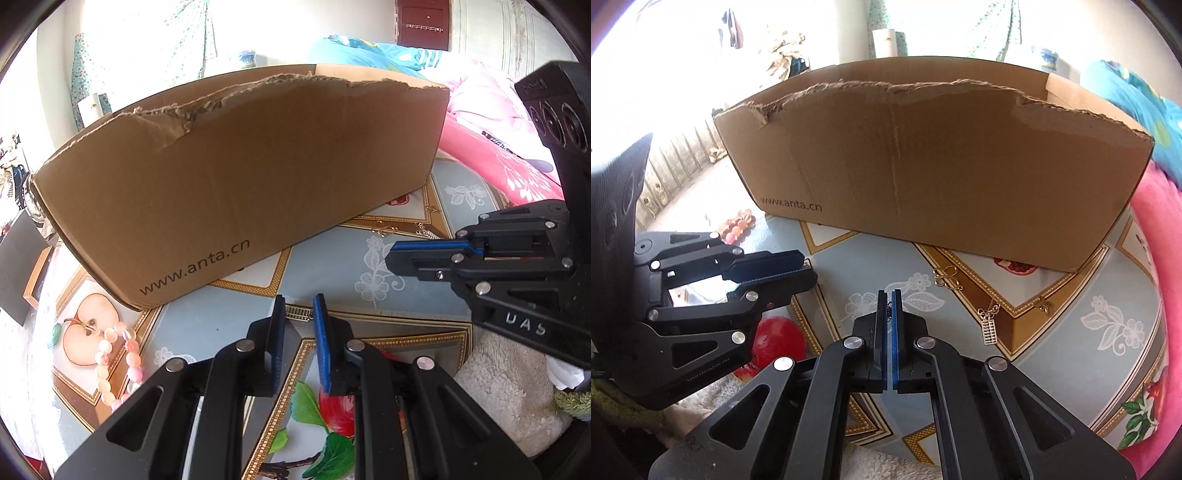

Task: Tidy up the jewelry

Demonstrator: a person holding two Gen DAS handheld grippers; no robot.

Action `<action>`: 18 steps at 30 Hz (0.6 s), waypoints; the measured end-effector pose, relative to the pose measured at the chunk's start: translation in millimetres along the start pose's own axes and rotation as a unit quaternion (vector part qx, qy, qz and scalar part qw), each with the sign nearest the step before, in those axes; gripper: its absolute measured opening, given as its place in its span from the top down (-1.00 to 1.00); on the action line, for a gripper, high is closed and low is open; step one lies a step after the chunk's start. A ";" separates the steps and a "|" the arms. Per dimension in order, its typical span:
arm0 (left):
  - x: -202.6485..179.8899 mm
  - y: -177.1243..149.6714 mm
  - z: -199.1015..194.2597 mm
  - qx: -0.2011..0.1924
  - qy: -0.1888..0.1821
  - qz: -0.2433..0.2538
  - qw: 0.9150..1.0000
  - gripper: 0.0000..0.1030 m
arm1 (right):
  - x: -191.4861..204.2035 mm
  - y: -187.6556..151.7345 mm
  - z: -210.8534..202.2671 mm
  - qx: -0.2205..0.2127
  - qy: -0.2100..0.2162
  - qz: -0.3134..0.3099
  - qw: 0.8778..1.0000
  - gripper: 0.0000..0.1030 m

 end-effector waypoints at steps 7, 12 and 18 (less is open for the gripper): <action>0.0 0.3 0.1 0.000 -0.002 -0.001 1.000 0.72 | -19.2 11.0 -17.9 -0.027 0.012 0.031 0.999 1.00; 0.1 2.1 -3.5 -0.004 -0.001 -0.001 1.000 0.72 | -16.6 18.4 -29.0 -0.035 0.016 0.035 0.999 1.00; -2.4 3.3 -14.8 -0.014 0.003 0.002 1.000 0.72 | -12.9 19.5 -32.9 -0.048 0.018 0.040 0.998 1.00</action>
Point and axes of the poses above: each gripper's, at about its wrist camera, not at the fingertips, and z roughly the way its jaws point, x to its left, y to its top, the point moved 4 cm from there along z, roughly the way its jaws point, and after that the axes turned 8 degrees about -z, right-handed, at the moved point
